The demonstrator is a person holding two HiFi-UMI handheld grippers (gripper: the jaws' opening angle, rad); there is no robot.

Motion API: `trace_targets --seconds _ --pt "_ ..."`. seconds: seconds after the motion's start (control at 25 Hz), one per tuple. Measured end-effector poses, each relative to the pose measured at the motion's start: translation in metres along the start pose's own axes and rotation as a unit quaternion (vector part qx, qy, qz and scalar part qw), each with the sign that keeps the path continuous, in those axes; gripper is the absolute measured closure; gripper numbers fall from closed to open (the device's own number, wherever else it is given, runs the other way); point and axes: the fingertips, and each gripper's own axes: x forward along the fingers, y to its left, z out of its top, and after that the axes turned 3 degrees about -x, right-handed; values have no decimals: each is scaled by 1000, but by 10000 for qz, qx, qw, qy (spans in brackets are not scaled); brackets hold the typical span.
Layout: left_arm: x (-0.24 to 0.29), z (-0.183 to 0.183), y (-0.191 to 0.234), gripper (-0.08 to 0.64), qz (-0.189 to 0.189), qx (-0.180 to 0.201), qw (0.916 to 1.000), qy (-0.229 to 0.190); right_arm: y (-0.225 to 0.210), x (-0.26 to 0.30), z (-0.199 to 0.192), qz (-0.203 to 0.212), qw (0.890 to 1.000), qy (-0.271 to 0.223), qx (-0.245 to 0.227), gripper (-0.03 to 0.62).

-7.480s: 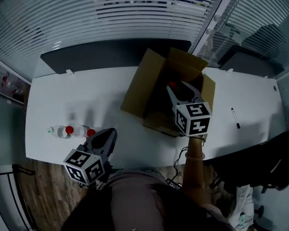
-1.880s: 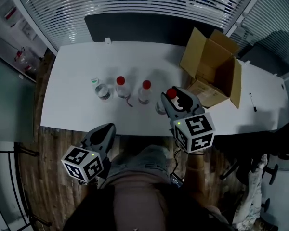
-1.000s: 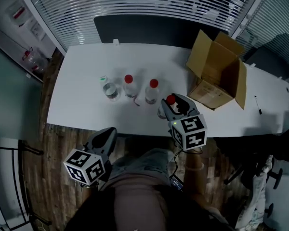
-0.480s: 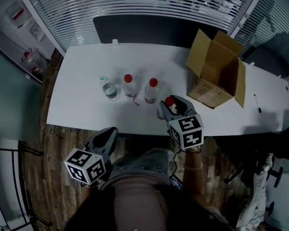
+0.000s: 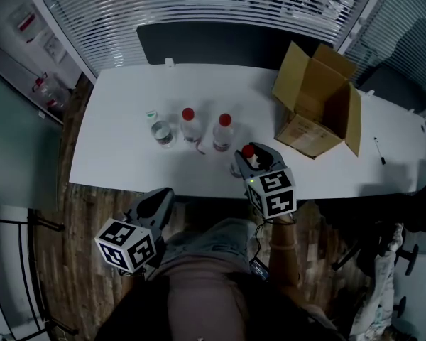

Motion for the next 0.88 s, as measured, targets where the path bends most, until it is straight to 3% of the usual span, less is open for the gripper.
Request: trace_targets --seconds 0.88 --pt "-13 -4 -1 551 -209 107 9997 7 1 -3 -2 -180 9994 -161 244 417"
